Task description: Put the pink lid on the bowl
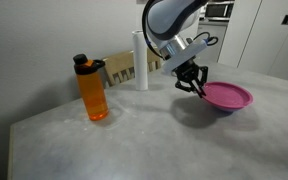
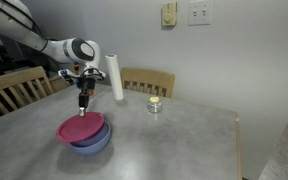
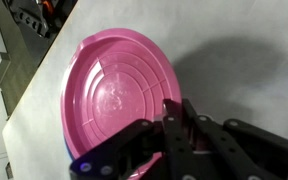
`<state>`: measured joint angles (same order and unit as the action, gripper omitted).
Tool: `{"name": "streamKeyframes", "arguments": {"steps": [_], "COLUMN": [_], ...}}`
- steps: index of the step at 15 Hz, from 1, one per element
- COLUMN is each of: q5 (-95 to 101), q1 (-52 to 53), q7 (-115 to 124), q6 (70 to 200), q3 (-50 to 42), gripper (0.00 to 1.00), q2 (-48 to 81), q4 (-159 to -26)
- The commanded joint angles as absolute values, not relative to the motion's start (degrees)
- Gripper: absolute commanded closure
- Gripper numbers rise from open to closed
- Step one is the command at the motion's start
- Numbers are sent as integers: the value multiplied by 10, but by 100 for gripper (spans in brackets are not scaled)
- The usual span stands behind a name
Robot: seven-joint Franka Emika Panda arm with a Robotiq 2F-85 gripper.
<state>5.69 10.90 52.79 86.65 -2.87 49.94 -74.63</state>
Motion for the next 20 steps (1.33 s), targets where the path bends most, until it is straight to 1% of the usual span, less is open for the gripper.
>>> {"name": "streamKeyframes", "arguments": {"steps": [1, 5, 14, 20], "q5": [42, 53, 55, 63], "q1": [105, 106, 81, 58], "q7": [538, 546, 531, 504], "q6": [906, 934, 1080, 1075], "q3": [-32, -37, -46, -57], "gripper": [97, 97, 97, 97], "q2": [424, 378, 310, 305], "q4": [-863, -920, -1020, -1023]}}
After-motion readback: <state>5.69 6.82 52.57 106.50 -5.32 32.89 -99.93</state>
